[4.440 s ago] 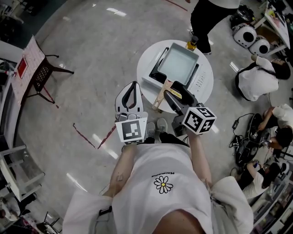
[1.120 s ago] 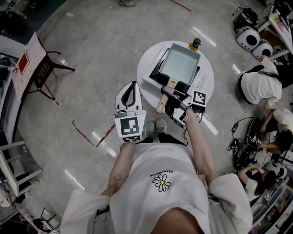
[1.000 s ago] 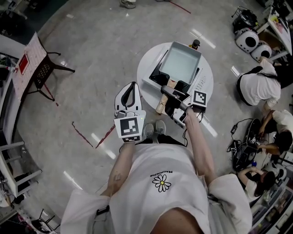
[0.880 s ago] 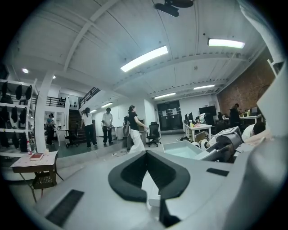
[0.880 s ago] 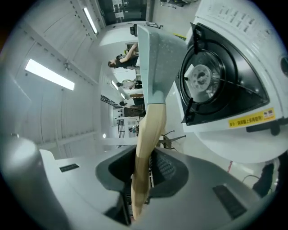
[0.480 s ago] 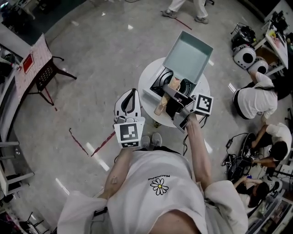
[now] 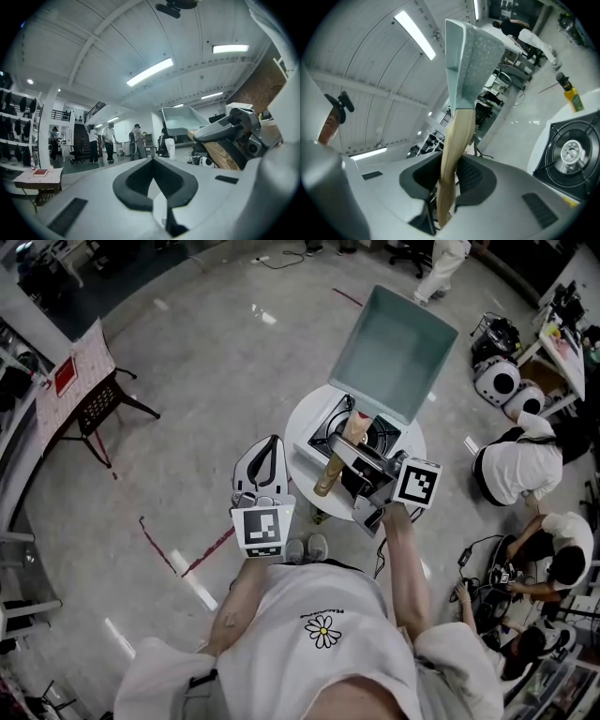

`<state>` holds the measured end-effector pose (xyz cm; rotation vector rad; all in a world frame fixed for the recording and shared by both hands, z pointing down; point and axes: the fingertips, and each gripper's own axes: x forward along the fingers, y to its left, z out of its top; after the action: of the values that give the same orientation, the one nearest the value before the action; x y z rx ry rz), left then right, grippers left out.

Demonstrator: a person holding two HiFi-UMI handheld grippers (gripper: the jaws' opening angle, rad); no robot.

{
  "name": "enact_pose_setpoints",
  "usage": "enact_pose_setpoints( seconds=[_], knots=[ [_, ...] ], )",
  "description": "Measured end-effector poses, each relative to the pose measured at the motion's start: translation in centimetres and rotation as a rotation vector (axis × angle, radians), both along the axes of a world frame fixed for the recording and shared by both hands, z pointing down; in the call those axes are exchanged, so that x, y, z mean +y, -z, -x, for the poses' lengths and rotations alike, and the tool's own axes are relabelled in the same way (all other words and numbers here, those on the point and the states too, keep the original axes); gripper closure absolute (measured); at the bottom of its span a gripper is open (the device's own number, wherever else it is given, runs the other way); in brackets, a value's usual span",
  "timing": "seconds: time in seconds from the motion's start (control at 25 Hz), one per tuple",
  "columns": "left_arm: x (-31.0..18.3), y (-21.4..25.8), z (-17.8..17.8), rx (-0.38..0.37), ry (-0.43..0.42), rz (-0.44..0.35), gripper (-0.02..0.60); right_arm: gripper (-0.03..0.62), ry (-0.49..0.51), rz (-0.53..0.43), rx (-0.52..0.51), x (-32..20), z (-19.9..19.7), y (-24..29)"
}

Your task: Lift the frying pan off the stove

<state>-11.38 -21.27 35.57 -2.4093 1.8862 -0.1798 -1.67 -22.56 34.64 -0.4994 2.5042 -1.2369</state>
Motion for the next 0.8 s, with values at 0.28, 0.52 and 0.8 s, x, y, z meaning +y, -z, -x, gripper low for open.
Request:
enact_pose_setpoints(
  seconds=[0.28, 0.52, 0.8],
  knots=[
    [0.3, 1.4, 0.5, 0.003, 0.017, -0.029, 0.581, 0.508, 0.013, -0.143, 0.078, 1.7, 0.7, 1.1],
    [0.4, 2.2, 0.7, 0.003, 0.030, -0.040, 0.583, 0.508, 0.050, -0.212, 0.098, 3.0, 1.6, 1.5],
    [-0.2, 3.2, 0.5, 0.006, 0.029, -0.041, 0.581, 0.508, 0.059, -0.215, 0.114, 3.1, 1.3, 2.0]
  ],
)
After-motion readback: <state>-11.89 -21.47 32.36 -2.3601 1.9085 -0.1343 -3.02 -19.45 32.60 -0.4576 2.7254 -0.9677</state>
